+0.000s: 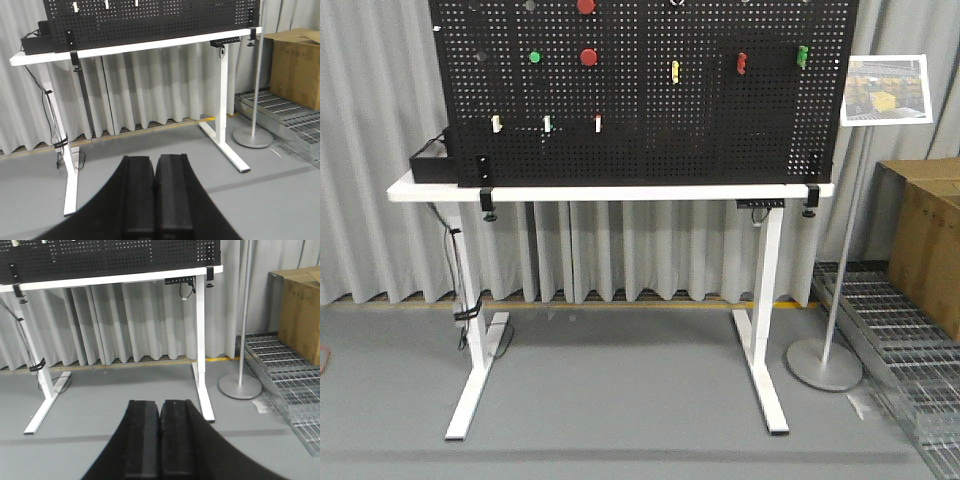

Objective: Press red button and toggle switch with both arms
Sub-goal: 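Drive the base forward up to the black pegboard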

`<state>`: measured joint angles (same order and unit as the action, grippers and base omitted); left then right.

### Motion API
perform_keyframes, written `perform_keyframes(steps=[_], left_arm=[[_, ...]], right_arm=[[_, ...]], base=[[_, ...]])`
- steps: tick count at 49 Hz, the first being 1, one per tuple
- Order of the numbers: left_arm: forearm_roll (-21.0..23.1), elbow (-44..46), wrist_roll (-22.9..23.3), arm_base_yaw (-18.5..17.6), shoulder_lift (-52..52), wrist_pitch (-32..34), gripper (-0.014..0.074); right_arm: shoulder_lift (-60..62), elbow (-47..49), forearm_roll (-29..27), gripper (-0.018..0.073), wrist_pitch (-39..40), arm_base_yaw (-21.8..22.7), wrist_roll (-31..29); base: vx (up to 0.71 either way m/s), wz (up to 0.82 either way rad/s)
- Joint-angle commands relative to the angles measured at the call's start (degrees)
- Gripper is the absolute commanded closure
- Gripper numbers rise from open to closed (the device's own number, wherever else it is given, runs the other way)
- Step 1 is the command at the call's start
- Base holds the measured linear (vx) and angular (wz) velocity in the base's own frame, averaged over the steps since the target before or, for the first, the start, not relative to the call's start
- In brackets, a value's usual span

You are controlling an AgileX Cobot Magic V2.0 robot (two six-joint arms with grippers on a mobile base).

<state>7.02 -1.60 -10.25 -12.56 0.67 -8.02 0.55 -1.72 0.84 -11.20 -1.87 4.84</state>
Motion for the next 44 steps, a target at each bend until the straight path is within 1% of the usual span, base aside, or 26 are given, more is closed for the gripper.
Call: perform_keyframes(steps=[1, 44], left_arm=[[0.13, -1.94, 0.41, -0.03, 0.93, 4.81, 0.0594], [0.13, -1.94, 0.41, -0.03, 0.93, 4.81, 0.0594]], right_arm=[[1.0, -0.65, 0.59, 0.0562, 4.28, 0.39, -0.09], [1.0, -0.65, 0.59, 0.0562, 4.36, 0.39, -0.09]], base=[[0.49, -0.03], [0.51, 0.0]])
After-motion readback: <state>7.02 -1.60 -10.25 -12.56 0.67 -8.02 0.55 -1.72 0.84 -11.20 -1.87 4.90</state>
